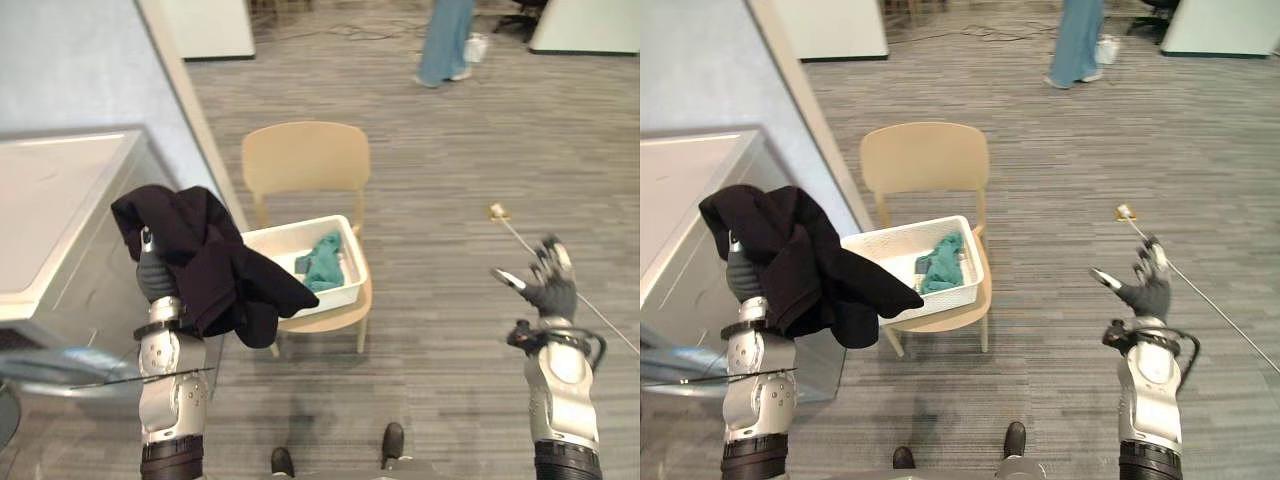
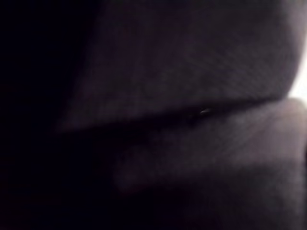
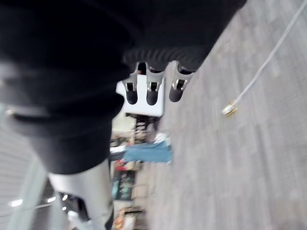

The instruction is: Pick up the laundry basket with both hands and put the clothes into the washing machine.

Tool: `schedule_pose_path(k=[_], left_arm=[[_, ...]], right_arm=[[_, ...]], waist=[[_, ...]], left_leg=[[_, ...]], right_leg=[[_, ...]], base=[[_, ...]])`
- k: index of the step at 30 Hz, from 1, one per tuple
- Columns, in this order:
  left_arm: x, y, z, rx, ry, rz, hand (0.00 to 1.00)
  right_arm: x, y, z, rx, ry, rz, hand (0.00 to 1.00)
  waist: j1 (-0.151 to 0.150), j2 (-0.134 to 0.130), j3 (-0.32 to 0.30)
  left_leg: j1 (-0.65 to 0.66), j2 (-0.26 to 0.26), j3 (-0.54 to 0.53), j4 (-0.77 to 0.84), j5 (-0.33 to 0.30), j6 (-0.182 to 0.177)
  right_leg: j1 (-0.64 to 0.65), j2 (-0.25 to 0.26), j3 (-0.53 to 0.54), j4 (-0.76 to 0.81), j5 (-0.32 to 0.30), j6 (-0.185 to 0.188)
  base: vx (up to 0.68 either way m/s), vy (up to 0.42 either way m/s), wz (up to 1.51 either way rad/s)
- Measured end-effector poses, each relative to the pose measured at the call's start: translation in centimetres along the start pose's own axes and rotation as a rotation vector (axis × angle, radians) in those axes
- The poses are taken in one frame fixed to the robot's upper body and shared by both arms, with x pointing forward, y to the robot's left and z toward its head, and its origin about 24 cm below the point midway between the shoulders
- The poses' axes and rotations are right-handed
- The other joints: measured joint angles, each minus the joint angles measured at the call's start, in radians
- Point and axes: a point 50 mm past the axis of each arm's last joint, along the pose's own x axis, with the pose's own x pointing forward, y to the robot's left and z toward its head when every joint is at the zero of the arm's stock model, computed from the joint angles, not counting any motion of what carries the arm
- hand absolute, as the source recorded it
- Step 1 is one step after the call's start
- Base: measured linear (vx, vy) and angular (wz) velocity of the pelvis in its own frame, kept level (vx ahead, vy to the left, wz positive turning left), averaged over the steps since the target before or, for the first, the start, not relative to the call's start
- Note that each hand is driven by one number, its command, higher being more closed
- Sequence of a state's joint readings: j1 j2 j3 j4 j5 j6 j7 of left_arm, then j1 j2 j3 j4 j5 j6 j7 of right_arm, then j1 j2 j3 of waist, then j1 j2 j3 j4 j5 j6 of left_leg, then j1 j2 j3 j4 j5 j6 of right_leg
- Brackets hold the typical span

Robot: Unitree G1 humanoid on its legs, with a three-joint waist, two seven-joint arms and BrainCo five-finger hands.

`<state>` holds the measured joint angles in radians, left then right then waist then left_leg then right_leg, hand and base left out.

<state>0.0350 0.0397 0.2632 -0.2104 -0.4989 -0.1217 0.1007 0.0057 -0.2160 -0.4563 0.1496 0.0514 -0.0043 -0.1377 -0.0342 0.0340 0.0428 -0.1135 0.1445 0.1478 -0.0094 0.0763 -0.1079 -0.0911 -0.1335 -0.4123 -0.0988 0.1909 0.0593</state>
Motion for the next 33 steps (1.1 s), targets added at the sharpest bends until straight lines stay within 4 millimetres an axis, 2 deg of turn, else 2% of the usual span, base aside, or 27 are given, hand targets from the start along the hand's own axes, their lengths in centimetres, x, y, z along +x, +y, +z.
schedule_pose_path(k=[2,3,4,5,6,7,8,10,11,12,13,14,15,16,17,18,19,20,21,22,23,24,26,28,30,31,33], left_arm=[[-1.8,1.3,-0.3,-0.011,0.023,0.089,1.00],[-2.2,1.6,-0.5,-0.007,0.036,0.103,1.00],[-3.0,2.2,-0.8,-0.001,0.059,0.132,1.00],[-3.3,2.6,-0.8,0.005,0.062,0.144,1.00],[-3.9,3.5,-0.8,0.018,0.075,0.175,1.00],[-4.8,4.2,-1.0,0.035,0.103,0.195,1.00],[-5.3,4.3,-1.3,0.035,0.126,0.187,1.00],[-5.7,4.2,-1.7,0.027,0.149,0.165,1.00],[-5.7,4.0,-1.7,0.024,0.153,0.147,1.00],[-5.6,3.9,-1.8,0.021,0.155,0.139,1.00],[-5.6,3.5,-2.0,0.013,0.166,0.117,1.00],[-5.4,3.3,-2.4,0.007,0.181,0.103,1.00],[-5.2,3.3,-2.6,0.007,0.190,0.103,1.00],[-5.5,3.5,-2.8,0.013,0.207,0.108,1.00],[-6.0,3.4,-3.1,0.011,0.234,0.106,1.00],[-6.2,3.2,-3.4,0.009,0.251,0.097,1.00],[-6.5,2.4,-4.1,-0.003,0.286,0.063,1.00],[-6.7,1.7,-4.4,-0.006,0.306,0.028,1.00],[-6.9,1.7,-4.5,-0.002,0.316,0.024,1.00],[-7.1,1.7,-4.6,-0.003,0.324,0.023,1.00],[-7.2,1.4,-4.8,0.000,0.338,-0.001,1.00],[-7.3,1.1,-4.9,-0.004,0.342,-0.012,1.00],[-7.4,-0.4,-5.5,-0.033,0.367,-0.067,1.00],[-7.0,-1.8,-5.8,-0.067,0.363,-0.118,1.00],[-6.1,-3.2,-5.7,-0.091,0.338,-0.166,1.00],[-5.7,-3.7,-5.6,-0.099,0.324,-0.183,1.00],[-5.4,-3.9,-5.4,-0.101,0.308,-0.187,1.00]], right_arm=[[-0.6,-2.7,-4.1,-0.138,0.205,-0.125,0.00],[-1.0,-3.7,-5.3,-0.180,0.272,-0.159,0.00],[-2.3,-5.9,-7.6,-0.231,0.396,-0.225,0.00],[-2.9,-6.4,-8.6,-0.234,0.449,-0.250,0.00],[-4.3,-7.2,-10.7,-0.253,0.567,-0.269,0.00],[-6.3,-8.6,-12.7,-0.274,0.678,-0.292,0.00],[-8.5,-10.3,-14.2,-0.283,0.771,-0.326,0.00],[-13.8,-12.9,-17.2,-0.247,0.990,-0.399,0.00],[-17.2,-13.4,-18.8,-0.183,1.126,-0.435,0.00],[-18.8,-13.5,-19.4,-0.140,1.183,-0.454,0.00],[-21.4,-13.5,-20.3,-0.066,1.271,-0.484,0.00],[-23.0,-12.1,-21.1,0.017,1.335,-0.479,0.00],[-23.7,-10.4,-21.6,0.081,1.373,-0.455,0.00],[-23.8,-9.2,-21.9,0.132,1.387,-0.434,0.00],[-23.9,-8.0,-22.1,0.170,1.389,-0.403,0.00],[-23.9,-7.5,-22.2,0.177,1.385,-0.387,0.00],[-23.8,-6.5,-22.2,0.171,1.370,-0.343,0.00],[-23.4,-5.5,-22.1,0.139,1.339,-0.275,0.00],[-22.7,-4.5,-22.0,0.122,1.311,-0.224,0.00],[-22.3,-4.0,-21.9,0.111,1.291,-0.193,0.00],[-21.5,-2.6,-21.7,0.105,1.243,-0.137,0.00],[-21.2,-2.1,-21.6,0.102,1.228,-0.115,0.00],[-20.5,-0.7,-21.2,0.110,1.189,-0.059,0.00],[-20.5,-0.4,-21.1,0.119,1.179,-0.053,0.00],[-20.5,-0.3,-21.1,0.127,1.184,-0.060,0.00],[-20.3,-0.2,-21.1,0.135,1.180,-0.060,0.00],[-20.0,-0.1,-21.0,0.133,1.168,-0.053,0.00]], waist=[[0.009,0.020,0.010],[0.012,0.022,0.012],[0.023,0.035,0.013],[0.025,0.027,0.023],[0.034,0.008,0.036],[0.038,-0.006,0.045],[0.034,0.008,0.042],[0.014,0.030,0.034],[-0.003,0.046,0.026],[-0.009,0.058,0.020],[-0.015,0.092,0.017],[-0.013,0.103,0.018],[-0.007,0.071,0.036],[-0.005,0.051,0.047],[-0.006,0.034,0.057],[-0.009,0.025,0.063],[-0.019,0.017,0.081],[-0.017,0.020,0.098],[-0.014,0.014,0.101],[-0.013,0.005,0.103],[-0.013,-0.006,0.104],[-0.015,-0.010,0.105],[-0.047,-0.007,0.106],[-0.059,-0.009,0.109],[-0.056,-0.010,0.109],[-0.055,-0.016,0.112],[-0.056,-0.022,0.105]], left_leg=[[-0.103,0.014,-0.068,0.095,0.028,0.008],[-0.120,0.013,-0.058,0.097,0.052,0.029],[-0.097,0.032,0.002,0.035,0.056,0.064],[-0.105,0.055,0.056,0.062,0.021,0.078],[-0.150,0.115,0.195,0.282,-0.085,0.151],[-0.149,0.172,0.270,0.479,-0.148,0.170],[-0.132,0.210,0.295,0.585,-0.186,0.155],[-0.082,0.248,0.301,0.669,-0.224,0.137],[-0.064,0.258,0.309,0.662,-0.236,0.109],[-0.052,0.260,0.310,0.639,-0.241,0.084],[-0.029,0.248,0.311,0.526,-0.271,-0.024],[-0.035,0.197,0.306,0.451,-0.320,-0.018],[-0.045,0.146,0.278,0.445,-0.306,0.000],[-0.052,0.098,0.245,0.436,-0.311,0.014],[-0.059,0.038,0.201,0.434,-0.317,0.050],[-0.057,0.013,0.173,0.434,-0.320,0.067],[-0.050,-0.033,0.116,0.439,-0.332,0.100],[-0.038,-0.062,0.082,0.447,-0.342,0.139],[-0.018,-0.078,0.069,0.438,-0.344,0.144],[-0.003,-0.087,0.062,0.428,-0.344,0.147],[0.026,-0.100,0.048,0.403,-0.346,0.145],[0.039,-0.106,0.039,0.393,-0.346,0.146],[0.061,-0.111,-0.006,0.365,-0.344,0.149],[0.094,-0.111,-0.028,0.331,-0.343,0.150],[0.120,-0.109,-0.073,0.311,-0.348,0.141],[0.143,-0.105,-0.095,0.301,-0.361,0.118],[0.188,-0.078,-0.122,0.286,-0.387,0.076]], right_leg=[[-0.005,0.009,-0.095,0.047,-0.046,-0.030],[-0.003,0.009,-0.118,0.065,-0.069,-0.036],[0.009,0.001,-0.179,0.086,-0.090,-0.048],[0.016,-0.006,-0.216,0.093,-0.096,-0.055],[0.030,-0.037,-0.271,0.115,-0.104,-0.064],[0.064,-0.060,-0.310,0.126,-0.101,-0.060],[0.094,-0.071,-0.356,0.128,-0.101,-0.060],[0.135,-0.099,-0.466,0.136,-0.105,-0.061],[0.149,-0.118,-0.532,0.147,-0.100,-0.045],[0.149,-0.127,-0.566,0.153,-0.095,-0.036],[0.146,-0.143,-0.619,0.174,-0.084,-0.022],[0.128,-0.175,-0.638,0.209,-0.085,-0.020],[0.120,-0.221,-0.615,0.233,-0.104,-0.012],[0.116,-0.261,-0.591,0.267,-0.127,-0.003],[0.096,-0.318,-0.513,0.342,-0.176,-0.029],[0.081,-0.337,-0.448,0.383,-0.210,-0.074],[0.034,-0.331,-0.247,0.470,-0.309,-0.159],[-0.032,-0.271,-0.005,0.590,-0.383,-0.152],[-0.093,-0.206,0.132,0.685,-0.419,-0.098],[-0.123,-0.168,0.178,0.737,-0.439,-0.077],[-0.180,-0.091,0.202,0.805,-0.466,-0.066],[-0.198,-0.066,0.190,0.810,-0.469,-0.063],[-0.243,-0.006,0.150,0.721,-0.462,-0.053],[-0.256,-0.005,0.166,0.612,-0.431,-0.024],[-0.260,-0.014,0.199,0.510,-0.372,-0.021],[-0.254,-0.034,0.187,0.492,-0.324,-0.029],[-0.230,-0.047,0.114,0.558,-0.287,-0.049]], base=[[-0.04,-0.047,1.45],[-0.08,-0.064,1.69],[-0.06,0.000,1.30],[-0.09,0.010,1.42],[-0.02,0.049,1.16],[0.00,0.031,1.30],[0.02,0.079,1.30],[-0.09,0.156,1.63],[-0.09,0.176,1.62],[-0.04,0.304,1.79],[-0.06,0.438,1.70],[-0.10,0.563,1.64],[-0.12,0.448,1.26],[-0.13,0.433,1.17],[-0.10,0.319,1.19],[-0.10,0.316,1.59],[-0.04,0.216,1.63],[-0.01,0.200,1.53],[0.03,0.136,0.92],[0.04,0.091,0.63],[0.04,0.037,0.51],[0.07,-0.005,0.73],[0.15,-0.077,1.05],[0.26,-0.130,1.14],[0.33,-0.212,1.01],[0.34,-0.255,0.74],[0.46,-0.321,0.41]])
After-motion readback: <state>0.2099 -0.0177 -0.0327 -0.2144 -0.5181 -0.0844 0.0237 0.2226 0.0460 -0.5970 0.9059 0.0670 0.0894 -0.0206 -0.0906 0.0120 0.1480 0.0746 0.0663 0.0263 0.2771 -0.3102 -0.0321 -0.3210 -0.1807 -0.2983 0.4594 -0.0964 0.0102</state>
